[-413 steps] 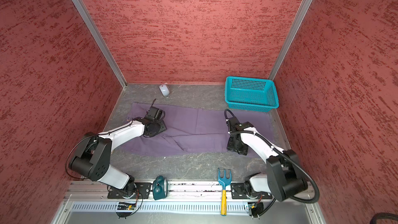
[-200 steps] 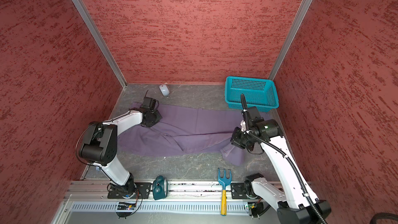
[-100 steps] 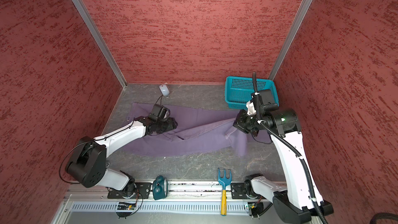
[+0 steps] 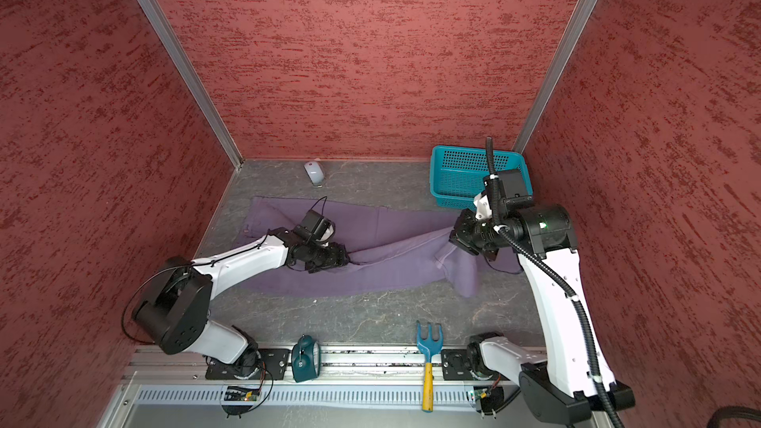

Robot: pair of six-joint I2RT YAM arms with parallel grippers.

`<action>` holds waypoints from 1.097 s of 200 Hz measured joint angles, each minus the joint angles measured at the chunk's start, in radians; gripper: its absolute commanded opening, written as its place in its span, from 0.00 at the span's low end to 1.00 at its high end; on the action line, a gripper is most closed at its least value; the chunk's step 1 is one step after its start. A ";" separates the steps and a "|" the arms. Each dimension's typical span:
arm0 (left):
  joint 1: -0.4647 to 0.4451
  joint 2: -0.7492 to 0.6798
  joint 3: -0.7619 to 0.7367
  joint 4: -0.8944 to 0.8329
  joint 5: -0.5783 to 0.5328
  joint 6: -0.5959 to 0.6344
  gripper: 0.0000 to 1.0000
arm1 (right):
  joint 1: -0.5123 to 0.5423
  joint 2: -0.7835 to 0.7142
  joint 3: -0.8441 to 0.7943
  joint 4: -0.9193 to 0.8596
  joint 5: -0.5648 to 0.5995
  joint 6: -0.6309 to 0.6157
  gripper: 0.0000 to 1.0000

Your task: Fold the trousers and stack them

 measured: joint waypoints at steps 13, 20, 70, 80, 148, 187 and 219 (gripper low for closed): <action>-0.010 0.042 0.014 -0.001 0.011 -0.001 0.64 | -0.004 -0.001 -0.005 -0.003 0.000 -0.005 0.00; -0.014 0.064 0.022 0.000 0.016 -0.004 0.50 | -0.006 -0.001 -0.006 -0.004 0.000 -0.008 0.00; -0.020 0.140 0.052 -0.001 0.033 0.001 0.00 | -0.020 -0.006 -0.022 -0.003 0.001 -0.023 0.00; -0.019 0.139 0.059 -0.010 0.027 0.002 0.00 | -0.023 -0.010 -0.036 -0.003 0.006 -0.025 0.00; 0.154 0.058 0.116 -0.039 -0.041 -0.005 0.00 | -0.055 -0.051 -0.248 0.000 0.115 -0.043 0.00; 0.184 0.109 0.223 -0.028 -0.093 -0.042 0.00 | -0.106 -0.029 -0.355 0.051 0.163 -0.084 0.00; 0.139 0.269 0.387 -0.027 -0.128 -0.040 0.00 | -0.146 0.040 -0.481 0.130 0.244 -0.130 0.00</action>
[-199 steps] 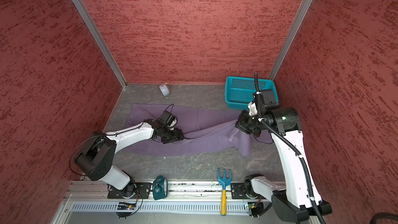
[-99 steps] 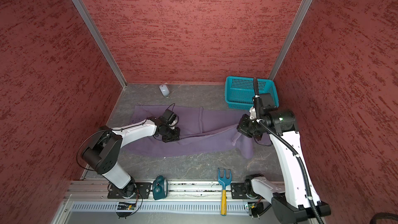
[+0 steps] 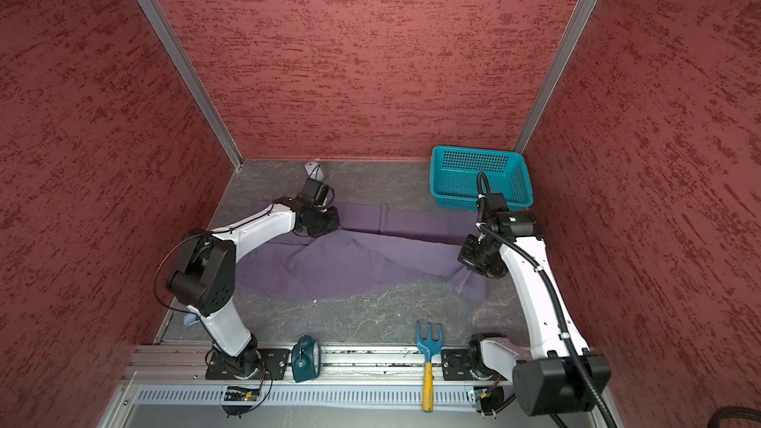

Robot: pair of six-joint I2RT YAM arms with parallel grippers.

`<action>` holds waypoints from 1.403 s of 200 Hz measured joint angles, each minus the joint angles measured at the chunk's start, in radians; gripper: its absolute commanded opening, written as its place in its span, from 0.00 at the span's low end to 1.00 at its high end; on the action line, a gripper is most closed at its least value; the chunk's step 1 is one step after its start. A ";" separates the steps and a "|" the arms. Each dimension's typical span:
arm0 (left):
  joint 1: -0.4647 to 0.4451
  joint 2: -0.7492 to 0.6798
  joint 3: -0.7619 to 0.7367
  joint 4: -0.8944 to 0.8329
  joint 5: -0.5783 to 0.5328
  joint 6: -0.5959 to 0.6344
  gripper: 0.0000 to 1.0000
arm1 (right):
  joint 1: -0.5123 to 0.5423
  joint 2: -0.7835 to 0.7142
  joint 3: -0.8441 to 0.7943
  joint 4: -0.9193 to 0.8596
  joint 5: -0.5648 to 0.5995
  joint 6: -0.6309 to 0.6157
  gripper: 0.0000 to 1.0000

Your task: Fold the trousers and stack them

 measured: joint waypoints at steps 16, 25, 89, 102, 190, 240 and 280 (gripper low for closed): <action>-0.013 0.077 0.053 -0.008 -0.011 0.008 0.00 | -0.025 0.036 -0.068 0.043 0.037 -0.025 0.00; -0.016 0.120 0.077 -0.012 -0.013 0.009 0.00 | -0.042 0.048 -0.101 0.068 0.049 -0.039 0.00; -0.009 0.305 0.277 -0.068 -0.013 0.026 0.63 | -0.151 0.214 -0.264 0.286 0.044 -0.114 0.00; -0.008 0.312 0.302 -0.062 -0.011 0.021 0.81 | -0.163 0.278 -0.273 0.330 0.044 -0.129 0.00; -0.019 0.460 0.523 -0.076 -0.047 0.034 0.78 | -0.182 0.402 -0.288 0.434 -0.066 -0.162 0.00; -0.002 0.406 0.426 -0.007 -0.051 0.033 0.78 | -0.182 0.157 -0.183 0.307 -0.057 -0.146 0.00; 0.018 0.249 0.259 -0.011 -0.091 0.029 0.78 | -0.188 0.046 0.082 0.164 -0.034 -0.140 0.00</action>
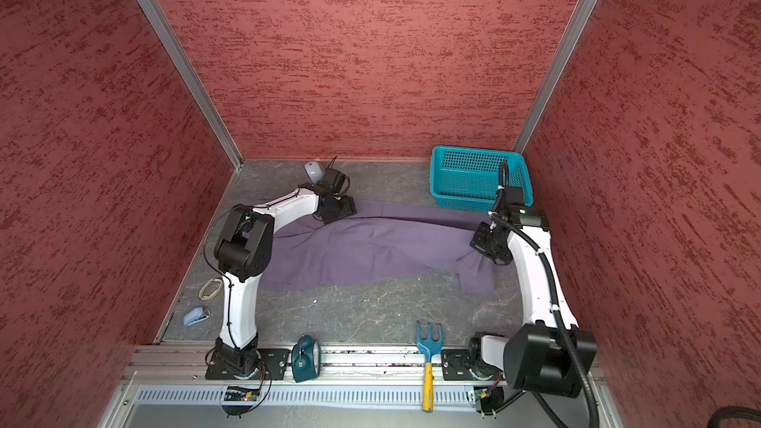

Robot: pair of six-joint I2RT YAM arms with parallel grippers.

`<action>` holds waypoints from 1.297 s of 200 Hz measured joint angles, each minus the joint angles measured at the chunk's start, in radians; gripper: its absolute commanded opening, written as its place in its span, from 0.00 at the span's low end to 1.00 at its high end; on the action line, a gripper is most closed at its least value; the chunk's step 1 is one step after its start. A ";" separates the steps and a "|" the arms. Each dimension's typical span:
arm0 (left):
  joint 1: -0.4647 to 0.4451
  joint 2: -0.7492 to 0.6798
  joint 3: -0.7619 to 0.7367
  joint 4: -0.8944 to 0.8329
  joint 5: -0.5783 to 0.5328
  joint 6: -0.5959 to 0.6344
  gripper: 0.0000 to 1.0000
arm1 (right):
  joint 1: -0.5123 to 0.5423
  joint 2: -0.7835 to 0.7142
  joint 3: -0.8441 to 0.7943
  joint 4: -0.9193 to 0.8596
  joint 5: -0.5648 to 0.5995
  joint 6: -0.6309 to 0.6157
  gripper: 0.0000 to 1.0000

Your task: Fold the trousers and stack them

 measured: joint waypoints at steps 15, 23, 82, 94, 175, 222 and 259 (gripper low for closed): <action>0.000 -0.096 -0.063 0.009 -0.023 -0.008 0.79 | -0.001 -0.018 0.080 -0.051 -0.016 0.002 0.00; 0.000 -0.164 -0.106 0.017 -0.034 -0.016 0.80 | -0.001 -0.032 0.111 -0.074 -0.032 0.005 0.00; -0.014 -0.695 -0.463 0.021 -0.123 -0.066 0.56 | -0.001 -0.152 0.155 -0.192 -0.176 0.035 0.00; -0.017 -0.789 -0.531 -0.007 -0.138 -0.076 0.48 | -0.001 -0.155 0.163 -0.206 -0.205 0.040 0.00; -0.030 -0.899 -0.846 -0.149 -0.110 -0.168 0.79 | -0.001 -0.156 0.209 -0.223 -0.277 0.043 0.00; -0.019 -0.780 -0.874 -0.147 -0.110 -0.190 0.88 | -0.001 -0.160 0.200 -0.220 -0.280 0.043 0.00; 0.018 -0.689 -0.872 -0.108 -0.118 -0.186 0.63 | -0.001 -0.161 0.196 -0.220 -0.280 0.042 0.00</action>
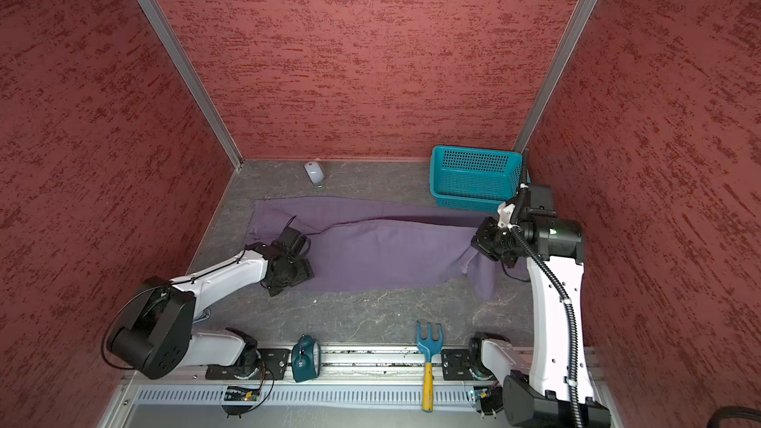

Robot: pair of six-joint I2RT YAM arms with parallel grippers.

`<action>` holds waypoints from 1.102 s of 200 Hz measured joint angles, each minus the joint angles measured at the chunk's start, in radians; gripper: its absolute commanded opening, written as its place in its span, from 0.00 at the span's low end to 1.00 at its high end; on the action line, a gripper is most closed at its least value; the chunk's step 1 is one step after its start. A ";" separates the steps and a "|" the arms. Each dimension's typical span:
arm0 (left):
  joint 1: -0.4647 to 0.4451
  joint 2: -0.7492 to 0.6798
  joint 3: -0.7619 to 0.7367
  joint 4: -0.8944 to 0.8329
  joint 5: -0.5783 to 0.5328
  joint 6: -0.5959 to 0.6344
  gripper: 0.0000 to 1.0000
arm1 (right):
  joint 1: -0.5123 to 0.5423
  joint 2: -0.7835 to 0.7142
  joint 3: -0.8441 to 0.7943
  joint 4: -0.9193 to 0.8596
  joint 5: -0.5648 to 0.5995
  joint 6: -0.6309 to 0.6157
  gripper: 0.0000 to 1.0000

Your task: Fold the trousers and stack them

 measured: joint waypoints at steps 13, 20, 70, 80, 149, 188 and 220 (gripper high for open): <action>0.022 0.017 0.005 0.010 -0.007 0.006 0.24 | 0.000 0.000 -0.002 0.001 0.000 0.000 0.00; 0.034 0.028 0.010 0.018 -0.011 0.009 0.12 | 0.000 0.000 -0.004 0.003 0.000 0.000 0.00; 0.100 0.014 0.035 0.029 0.036 0.039 0.00 | 0.000 0.011 -0.020 0.007 0.020 0.000 0.00; 0.121 -0.043 0.036 -0.007 0.047 0.042 0.00 | 0.000 0.013 -0.020 0.005 0.038 0.000 0.00; 0.292 -0.452 0.176 -0.267 0.042 0.085 0.00 | 0.000 0.002 -0.257 0.041 0.239 -0.007 0.00; 0.309 -0.415 0.106 -0.313 0.061 0.085 0.00 | 0.000 0.012 -0.472 0.188 0.329 0.004 0.00; 0.310 -0.367 0.080 -0.316 0.064 0.085 0.00 | 0.000 0.119 -0.568 0.356 0.410 0.023 0.23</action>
